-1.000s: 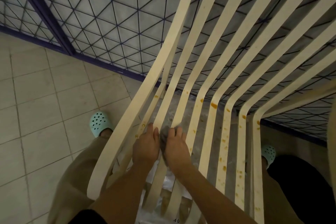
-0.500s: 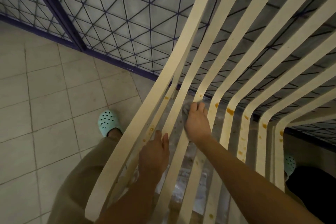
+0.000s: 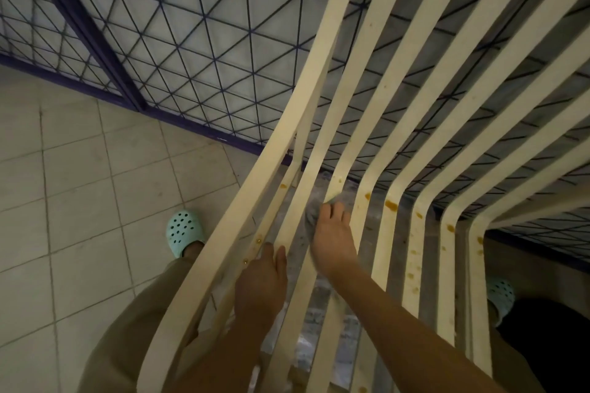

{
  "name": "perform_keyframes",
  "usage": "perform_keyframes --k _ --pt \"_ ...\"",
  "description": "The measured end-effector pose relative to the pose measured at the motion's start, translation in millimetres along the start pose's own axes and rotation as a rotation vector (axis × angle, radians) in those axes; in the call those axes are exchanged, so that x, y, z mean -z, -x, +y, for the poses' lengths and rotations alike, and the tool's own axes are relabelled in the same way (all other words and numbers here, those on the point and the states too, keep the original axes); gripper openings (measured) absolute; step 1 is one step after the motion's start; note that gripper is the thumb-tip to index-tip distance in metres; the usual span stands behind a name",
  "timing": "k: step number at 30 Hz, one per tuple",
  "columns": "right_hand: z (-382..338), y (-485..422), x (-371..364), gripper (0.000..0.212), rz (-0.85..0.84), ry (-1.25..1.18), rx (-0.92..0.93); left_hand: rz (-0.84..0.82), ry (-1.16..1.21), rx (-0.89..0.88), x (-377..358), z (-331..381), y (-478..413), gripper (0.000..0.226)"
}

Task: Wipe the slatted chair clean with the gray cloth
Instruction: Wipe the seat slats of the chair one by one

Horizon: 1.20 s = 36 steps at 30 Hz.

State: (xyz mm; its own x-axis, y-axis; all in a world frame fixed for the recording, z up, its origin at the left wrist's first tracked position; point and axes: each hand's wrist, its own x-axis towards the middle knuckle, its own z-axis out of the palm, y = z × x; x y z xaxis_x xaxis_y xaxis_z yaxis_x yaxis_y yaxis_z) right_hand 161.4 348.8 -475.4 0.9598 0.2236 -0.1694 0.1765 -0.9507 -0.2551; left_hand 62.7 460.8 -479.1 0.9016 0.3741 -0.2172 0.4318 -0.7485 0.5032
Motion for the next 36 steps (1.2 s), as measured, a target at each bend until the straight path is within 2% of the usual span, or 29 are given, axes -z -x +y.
perform_keyframes --k 8,14,18,22,26,30,36 --pt "-26 73 2 0.043 0.0 0.107 0.077 -0.015 0.002 -0.01 1 1 0 0.042" --pt "-41 123 -13 0.042 -0.103 0.038 0.033 -0.048 0.039 0.029 3 2 -3 0.042" --pt "-44 138 -10 0.042 -0.07 0.014 0.116 -0.053 0.068 0.046 2 1 -2 0.043" --pt "-38 126 -7 0.044 -0.026 -0.01 0.146 -0.058 0.066 0.056 2 -1 -4 0.041" --pt "-30 100 -13 0.028 -0.056 -0.059 0.098 -0.053 0.086 0.044 1 -2 -4 0.043" --pt "-19 67 -8 0.033 -0.102 -0.061 0.075 -0.032 0.062 0.033 -1 -4 -5 0.043" --pt "-2 15 0 0.034 -0.077 -0.063 0.015 -0.032 -0.013 0.042 -2 -2 -3 0.045"
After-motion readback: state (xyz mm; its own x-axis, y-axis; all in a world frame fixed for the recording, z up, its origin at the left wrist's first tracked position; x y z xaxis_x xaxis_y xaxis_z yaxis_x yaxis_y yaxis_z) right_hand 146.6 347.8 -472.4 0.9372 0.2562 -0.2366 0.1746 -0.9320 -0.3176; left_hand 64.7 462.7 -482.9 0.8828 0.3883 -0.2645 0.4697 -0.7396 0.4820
